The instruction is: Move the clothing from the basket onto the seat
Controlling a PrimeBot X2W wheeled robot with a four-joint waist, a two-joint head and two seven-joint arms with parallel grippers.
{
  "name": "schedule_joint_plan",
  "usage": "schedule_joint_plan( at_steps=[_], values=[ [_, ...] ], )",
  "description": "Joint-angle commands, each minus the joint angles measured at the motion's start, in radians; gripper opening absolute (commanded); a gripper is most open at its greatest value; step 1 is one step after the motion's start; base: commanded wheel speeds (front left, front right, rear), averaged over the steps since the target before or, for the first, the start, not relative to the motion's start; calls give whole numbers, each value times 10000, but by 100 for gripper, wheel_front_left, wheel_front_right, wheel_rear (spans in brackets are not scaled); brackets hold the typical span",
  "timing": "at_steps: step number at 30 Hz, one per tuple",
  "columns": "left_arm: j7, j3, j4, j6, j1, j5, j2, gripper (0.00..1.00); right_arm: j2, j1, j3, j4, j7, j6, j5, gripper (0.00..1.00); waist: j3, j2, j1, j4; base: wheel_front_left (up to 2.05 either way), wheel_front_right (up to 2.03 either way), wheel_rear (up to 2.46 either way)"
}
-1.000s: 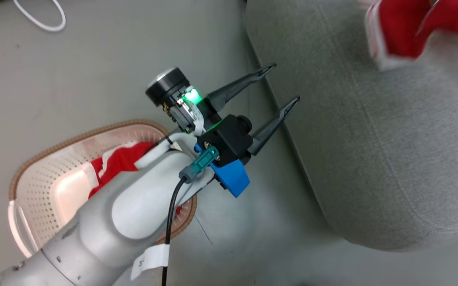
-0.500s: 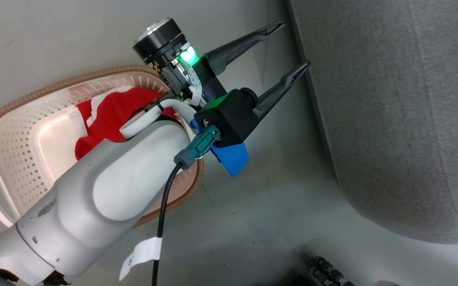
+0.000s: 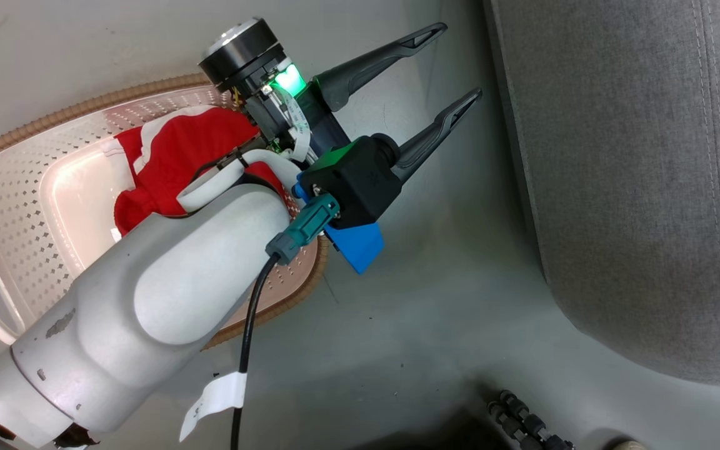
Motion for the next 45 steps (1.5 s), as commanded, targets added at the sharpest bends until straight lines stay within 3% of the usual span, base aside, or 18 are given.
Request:
schedule_joint_plan(
  at_steps=[1,3,4,6,12,24,35,45],
  values=[
    [-6,-3,-7,57,-101,-23,50,100,32,103,-65,19,-34,-1,-26,0,-35,0,-1,-9,0,0,0],
    [-18,-8,16,56,-104,-52,68,100,87,208,-38,44,-34,-1,-43,0,-125,0,-1,-25,0,0,0],
    [-41,-8,35,78,-102,-65,60,100,83,259,-71,14,-34,-2,-18,19,-188,0,-1,-32,0,0,0],
    [-93,-20,73,116,-62,-79,5,100,99,389,-110,-83,-34,-2,37,100,-342,0,-1,-34,0,0,0],
    [-305,-10,299,218,206,-259,-212,100,167,1083,65,-434,-34,-2,98,100,-995,0,-1,8,0,0,0],
    [-544,733,727,615,1463,-894,-844,100,73,3917,1087,-1690,-34,-1,75,100,-3416,0,-1,479,0,0,0],
    [-549,3289,380,1192,3553,-1114,-844,100,621,5281,2785,-3313,-34,-2,-150,100,-5374,0,-1,1259,0,0,0],
    [-549,5804,137,1144,5285,-730,-1079,100,771,5409,4467,-3491,-34,-1,26,100,-6583,0,-1,2226,0,0,0]
  ],
)
